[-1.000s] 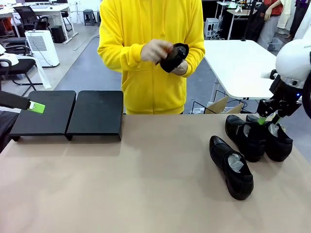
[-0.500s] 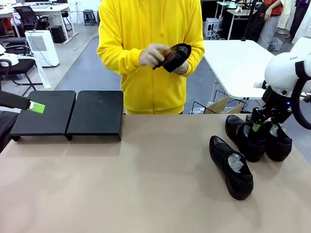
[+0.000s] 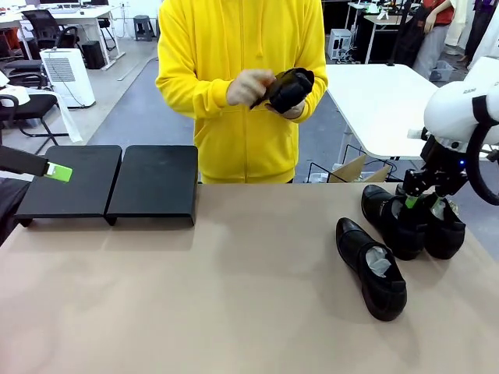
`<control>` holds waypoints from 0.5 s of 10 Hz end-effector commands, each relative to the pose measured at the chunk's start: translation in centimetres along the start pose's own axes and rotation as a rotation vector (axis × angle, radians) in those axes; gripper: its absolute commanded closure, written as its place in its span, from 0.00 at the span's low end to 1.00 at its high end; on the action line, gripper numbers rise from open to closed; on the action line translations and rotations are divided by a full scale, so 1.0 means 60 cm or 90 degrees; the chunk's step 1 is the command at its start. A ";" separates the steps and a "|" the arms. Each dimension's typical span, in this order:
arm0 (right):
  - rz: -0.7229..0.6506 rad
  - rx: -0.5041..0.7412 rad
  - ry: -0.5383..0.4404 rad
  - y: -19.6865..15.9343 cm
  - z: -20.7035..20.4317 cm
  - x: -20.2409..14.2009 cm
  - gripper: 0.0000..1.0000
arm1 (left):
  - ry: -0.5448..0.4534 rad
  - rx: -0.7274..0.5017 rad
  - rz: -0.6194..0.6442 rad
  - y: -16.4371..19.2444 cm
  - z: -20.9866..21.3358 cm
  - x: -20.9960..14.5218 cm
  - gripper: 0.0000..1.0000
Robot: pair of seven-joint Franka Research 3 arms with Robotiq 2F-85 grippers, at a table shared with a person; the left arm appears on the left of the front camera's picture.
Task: Organize the shoes by placing them on the stand.
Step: Pick up one Shoe and place it in the middle of the table.
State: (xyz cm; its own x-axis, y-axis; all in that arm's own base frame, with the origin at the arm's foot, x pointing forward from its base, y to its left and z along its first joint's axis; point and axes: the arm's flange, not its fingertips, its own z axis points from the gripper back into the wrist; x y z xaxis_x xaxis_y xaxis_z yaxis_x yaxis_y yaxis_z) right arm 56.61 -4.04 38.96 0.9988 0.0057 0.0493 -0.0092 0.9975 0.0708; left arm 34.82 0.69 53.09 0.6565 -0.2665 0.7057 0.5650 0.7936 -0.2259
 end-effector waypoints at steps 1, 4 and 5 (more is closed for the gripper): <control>-0.023 -0.030 -0.030 0.013 0.023 -0.016 0.42 | -0.004 -0.008 -0.005 0.000 0.000 -0.003 0.00; -0.017 -0.012 -0.013 0.031 0.015 -0.023 0.42 | -0.004 -0.008 -0.005 0.000 0.000 -0.003 0.00; -0.017 -0.012 -0.006 0.032 0.008 -0.021 0.42 | -0.004 -0.008 -0.005 0.000 0.000 -0.003 0.00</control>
State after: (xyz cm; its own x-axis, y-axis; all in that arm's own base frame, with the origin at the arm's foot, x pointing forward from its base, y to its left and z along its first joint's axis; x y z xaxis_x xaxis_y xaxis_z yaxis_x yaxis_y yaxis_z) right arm 55.47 -2.64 39.89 0.9983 0.0064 0.0582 -0.0103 0.9976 0.0679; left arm 34.82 0.69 53.09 0.6565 -0.2665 0.7056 0.5650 0.7936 -0.2260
